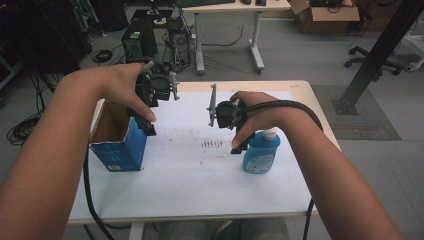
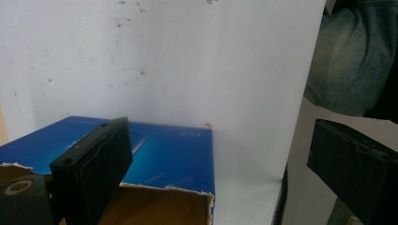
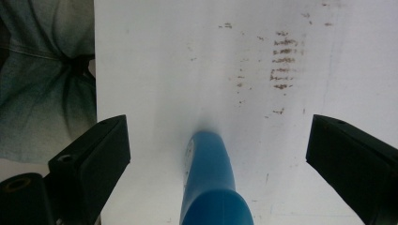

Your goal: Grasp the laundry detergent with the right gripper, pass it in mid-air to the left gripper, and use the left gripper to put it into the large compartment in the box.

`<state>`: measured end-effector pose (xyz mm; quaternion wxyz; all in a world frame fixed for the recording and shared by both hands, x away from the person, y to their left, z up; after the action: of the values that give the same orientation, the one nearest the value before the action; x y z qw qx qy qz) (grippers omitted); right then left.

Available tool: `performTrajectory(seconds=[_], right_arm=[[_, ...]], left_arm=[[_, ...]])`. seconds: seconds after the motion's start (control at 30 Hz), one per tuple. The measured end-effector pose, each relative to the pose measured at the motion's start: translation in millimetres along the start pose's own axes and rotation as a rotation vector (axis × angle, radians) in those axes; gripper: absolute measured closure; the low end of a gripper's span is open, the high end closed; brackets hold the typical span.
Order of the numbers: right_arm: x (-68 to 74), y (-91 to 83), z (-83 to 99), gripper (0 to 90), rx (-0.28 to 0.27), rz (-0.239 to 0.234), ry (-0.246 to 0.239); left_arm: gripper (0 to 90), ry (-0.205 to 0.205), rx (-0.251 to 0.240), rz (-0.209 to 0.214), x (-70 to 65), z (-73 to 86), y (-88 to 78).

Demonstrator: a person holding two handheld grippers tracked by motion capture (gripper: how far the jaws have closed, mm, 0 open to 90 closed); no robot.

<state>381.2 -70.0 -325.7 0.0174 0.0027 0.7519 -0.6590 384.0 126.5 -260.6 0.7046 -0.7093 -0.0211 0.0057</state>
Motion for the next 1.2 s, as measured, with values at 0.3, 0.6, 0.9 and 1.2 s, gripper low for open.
performTrajectory(seconds=[0.3, 0.6, 0.9, 1.2], right_arm=[[0.8, -22.8, 5.2, 5.3, -0.053, 0.035, 0.004], [4.4, -43.1, 16.5, 4.6, -0.089, 0.065, 0.011], [5.0, -57.8, 35.1, 5.0, -0.132, 0.097, 0.040], [4.5, -66.3, 65.4, 5.4, -0.214, 0.104, 0.091]], left_arm=[[7.1, -0.002, -0.004, 0.006, -2.1, -2.5, -2.1], [7.0, -0.008, -0.011, 0.008, -1.5, -1.9, -2.0], [7.0, -0.006, -0.014, 0.011, -0.5, -1.4, -3.6], [6.9, -0.009, -0.009, 0.007, 2.8, 0.2, -2.0]])
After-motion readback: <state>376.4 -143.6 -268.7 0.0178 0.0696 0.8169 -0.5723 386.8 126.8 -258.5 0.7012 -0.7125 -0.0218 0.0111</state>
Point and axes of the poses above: each handheld gripper's, and its own axes: y roughly forward along the jaws, z roughly out of its underside, x roughly to its left, the point moved 8 cm from there along y, roughly forward along the jaws, and after that the axes turned 5 degrees about y, right-handed, at the moved point
